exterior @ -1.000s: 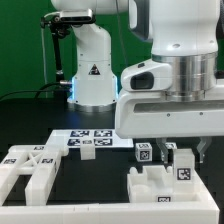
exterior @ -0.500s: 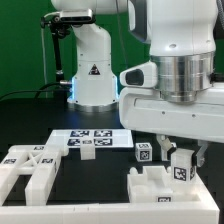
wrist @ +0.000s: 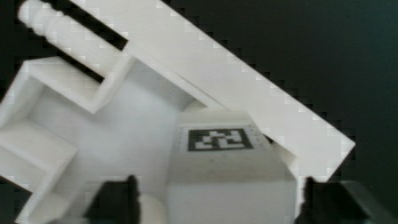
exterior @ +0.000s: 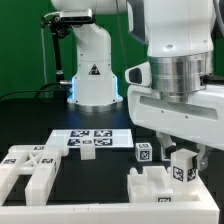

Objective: Assemble chair

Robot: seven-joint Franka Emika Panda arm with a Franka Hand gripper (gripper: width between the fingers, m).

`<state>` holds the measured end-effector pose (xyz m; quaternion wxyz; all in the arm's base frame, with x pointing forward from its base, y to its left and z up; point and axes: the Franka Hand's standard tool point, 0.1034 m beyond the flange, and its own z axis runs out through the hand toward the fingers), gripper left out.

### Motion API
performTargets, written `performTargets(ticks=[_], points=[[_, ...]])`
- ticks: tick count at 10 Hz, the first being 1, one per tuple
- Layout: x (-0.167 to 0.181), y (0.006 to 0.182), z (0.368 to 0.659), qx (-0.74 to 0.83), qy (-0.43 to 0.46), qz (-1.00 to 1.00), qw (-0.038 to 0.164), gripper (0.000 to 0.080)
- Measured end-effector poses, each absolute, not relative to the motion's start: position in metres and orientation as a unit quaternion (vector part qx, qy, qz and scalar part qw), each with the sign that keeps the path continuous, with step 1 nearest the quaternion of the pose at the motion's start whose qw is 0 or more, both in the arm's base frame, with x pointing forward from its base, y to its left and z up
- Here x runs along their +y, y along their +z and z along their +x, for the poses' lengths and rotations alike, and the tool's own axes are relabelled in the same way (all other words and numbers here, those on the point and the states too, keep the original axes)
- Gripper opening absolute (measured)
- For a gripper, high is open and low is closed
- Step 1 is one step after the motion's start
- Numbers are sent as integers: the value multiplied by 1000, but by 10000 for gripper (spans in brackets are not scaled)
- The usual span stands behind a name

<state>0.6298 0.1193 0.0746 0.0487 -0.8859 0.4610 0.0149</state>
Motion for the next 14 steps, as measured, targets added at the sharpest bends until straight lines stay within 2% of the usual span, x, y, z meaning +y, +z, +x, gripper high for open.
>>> performTargets(ticks=[1,2,3,6,9,10,14], points=[[119,75,630,441,14,-896,49,601],[120,76,629,411,13,-910,47,601],[122,77,629,349,6,-936,38,641],[120,75,629,243,3,-969,39,649],[118,75,629,68,-4,-997,37,649],[118,75,629,15,-7,-999,28,649],[113,71,628,-190,-9,-982,15,649]])
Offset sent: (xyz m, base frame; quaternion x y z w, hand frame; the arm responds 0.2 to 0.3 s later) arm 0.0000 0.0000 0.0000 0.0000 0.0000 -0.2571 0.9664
